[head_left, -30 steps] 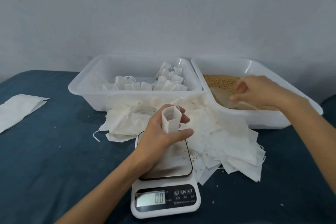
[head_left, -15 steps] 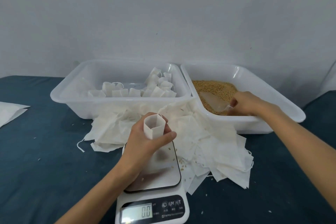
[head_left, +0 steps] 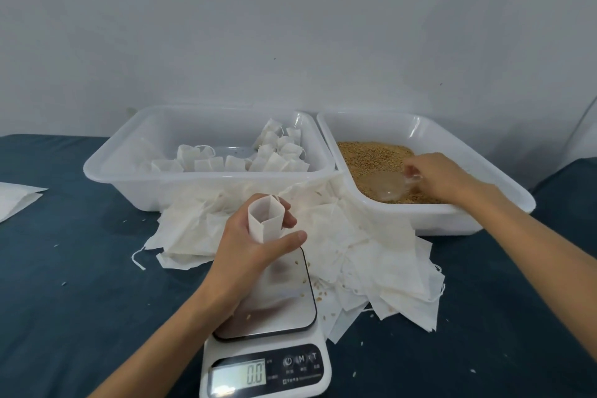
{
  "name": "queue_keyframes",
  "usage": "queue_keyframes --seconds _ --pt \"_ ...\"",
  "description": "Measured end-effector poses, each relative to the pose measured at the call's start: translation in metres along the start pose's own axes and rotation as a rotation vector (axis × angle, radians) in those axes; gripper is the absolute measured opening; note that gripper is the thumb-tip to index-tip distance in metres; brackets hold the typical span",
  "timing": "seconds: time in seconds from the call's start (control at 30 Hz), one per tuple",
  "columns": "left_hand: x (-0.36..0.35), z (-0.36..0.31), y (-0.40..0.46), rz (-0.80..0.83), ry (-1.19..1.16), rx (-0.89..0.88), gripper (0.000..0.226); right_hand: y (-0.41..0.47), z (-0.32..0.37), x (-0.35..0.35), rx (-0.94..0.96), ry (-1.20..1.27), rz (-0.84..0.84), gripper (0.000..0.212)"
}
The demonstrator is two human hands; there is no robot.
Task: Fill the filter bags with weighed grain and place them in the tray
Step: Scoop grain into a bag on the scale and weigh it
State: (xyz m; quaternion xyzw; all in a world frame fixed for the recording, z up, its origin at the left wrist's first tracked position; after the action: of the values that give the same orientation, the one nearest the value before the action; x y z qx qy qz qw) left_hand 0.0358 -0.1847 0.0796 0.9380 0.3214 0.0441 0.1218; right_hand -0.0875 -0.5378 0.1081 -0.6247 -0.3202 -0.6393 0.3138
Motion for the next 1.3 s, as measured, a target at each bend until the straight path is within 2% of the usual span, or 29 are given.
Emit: queue_keyframes --seconds 0.13,0.4,0.57,0.77,0.93,1.1,1.3 --pt "0.001 0.001 0.001 -0.004 -0.034 0.018 0.041 -0.003 -0.004 -0.001 -0.011 0.135 0.052 0.026" --pt "0.002 0.002 0.000 -0.004 -0.025 0.008 0.045 -0.019 -0.050 0.008 -0.173 0.181 -0.071 0.024" --pt "0.002 0.003 0.000 0.004 -0.030 0.009 0.052 -0.026 -0.061 0.010 -0.194 0.413 -0.057 0.024" --pt "-0.003 0.006 0.001 0.049 -0.005 0.030 0.044 -0.043 -0.030 0.028 -0.071 0.514 -0.086 0.027" --pt "-0.005 0.006 -0.002 0.049 0.040 0.046 0.044 -0.068 0.039 0.053 0.168 0.554 -0.056 0.019" --pt "-0.004 0.006 -0.002 0.047 0.083 0.072 0.038 -0.096 0.105 0.081 0.388 0.533 -0.047 0.025" --pt "-0.006 0.008 -0.003 0.027 0.081 0.068 0.041 -0.108 0.137 0.102 0.454 0.395 -0.131 0.028"
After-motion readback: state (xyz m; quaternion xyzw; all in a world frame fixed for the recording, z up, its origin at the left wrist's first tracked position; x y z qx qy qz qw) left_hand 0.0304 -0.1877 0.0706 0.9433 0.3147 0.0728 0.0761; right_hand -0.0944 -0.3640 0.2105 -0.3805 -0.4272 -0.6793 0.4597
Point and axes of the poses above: each hand's wrist, its own y-axis towards the middle knuckle, its own x-axis out of the back of the hand, z = x × y, the point moved 8 cm from there along y, towards the middle knuckle, and after that the axes turned 4 degrees about z, right-handed, at the moved point
